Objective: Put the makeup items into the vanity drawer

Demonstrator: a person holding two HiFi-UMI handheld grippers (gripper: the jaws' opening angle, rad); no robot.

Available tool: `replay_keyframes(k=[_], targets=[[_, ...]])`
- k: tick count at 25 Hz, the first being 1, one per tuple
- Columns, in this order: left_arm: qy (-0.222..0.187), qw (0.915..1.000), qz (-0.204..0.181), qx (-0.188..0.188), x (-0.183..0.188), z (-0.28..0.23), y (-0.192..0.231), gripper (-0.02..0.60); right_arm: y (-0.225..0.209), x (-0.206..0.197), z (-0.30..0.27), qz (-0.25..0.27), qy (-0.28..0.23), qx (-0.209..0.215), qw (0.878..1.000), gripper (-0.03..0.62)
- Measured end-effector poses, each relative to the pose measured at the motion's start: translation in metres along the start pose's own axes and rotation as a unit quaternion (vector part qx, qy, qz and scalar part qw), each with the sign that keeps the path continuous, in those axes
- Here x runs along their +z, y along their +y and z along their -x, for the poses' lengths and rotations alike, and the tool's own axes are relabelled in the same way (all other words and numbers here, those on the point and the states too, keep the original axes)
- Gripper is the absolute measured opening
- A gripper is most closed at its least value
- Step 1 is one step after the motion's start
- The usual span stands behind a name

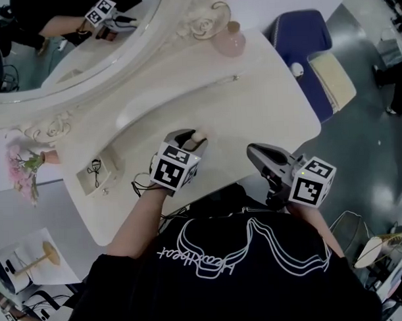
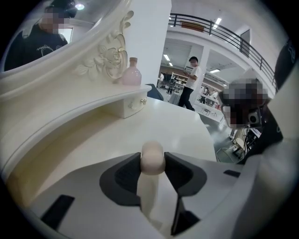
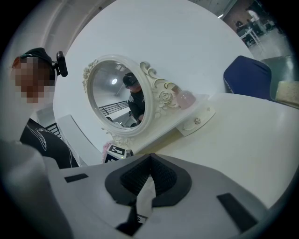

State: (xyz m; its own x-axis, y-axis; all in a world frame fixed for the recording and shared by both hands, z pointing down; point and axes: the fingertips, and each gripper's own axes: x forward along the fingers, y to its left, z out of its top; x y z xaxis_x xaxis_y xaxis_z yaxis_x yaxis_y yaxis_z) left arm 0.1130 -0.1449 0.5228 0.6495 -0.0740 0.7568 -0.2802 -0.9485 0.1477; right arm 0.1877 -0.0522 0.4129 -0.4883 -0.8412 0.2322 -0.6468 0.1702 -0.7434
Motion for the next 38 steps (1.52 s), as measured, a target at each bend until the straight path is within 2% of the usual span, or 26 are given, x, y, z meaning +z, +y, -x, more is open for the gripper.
replay_keyframes(k=[6,12,21,29,33,38], targets=[[-0.043,0.9981,0.044,0.004,-0.003,0.036,0.012,0.155,0.017,-0.011,-0.029,0.006,0.02,0.02,1.0,0.003],[-0.086,0.9937,0.066,0.027,-0.012,0.081,0.028,0.153,0.042,-0.023,-0.06,0.02,0.042,0.05,0.998,0.003],[-0.149,0.9762,0.153,0.039,-0.026,0.16,0.053,0.153,0.083,-0.035,-0.099,0.04,0.084,0.075,0.993,0.003],[-0.19,0.9634,0.169,0.085,-0.048,0.223,0.079,0.156,0.115,-0.053,-0.135,0.056,0.113,0.097,0.987,0.003],[-0.184,0.9621,0.157,0.127,-0.071,0.252,0.099,0.155,0.13,-0.066,-0.156,0.061,0.128,0.11,0.984,0.003],[-0.176,0.9551,0.166,0.171,-0.107,0.282,0.128,0.156,0.149,-0.084,-0.179,0.069,0.142,0.123,0.98,0.003]])
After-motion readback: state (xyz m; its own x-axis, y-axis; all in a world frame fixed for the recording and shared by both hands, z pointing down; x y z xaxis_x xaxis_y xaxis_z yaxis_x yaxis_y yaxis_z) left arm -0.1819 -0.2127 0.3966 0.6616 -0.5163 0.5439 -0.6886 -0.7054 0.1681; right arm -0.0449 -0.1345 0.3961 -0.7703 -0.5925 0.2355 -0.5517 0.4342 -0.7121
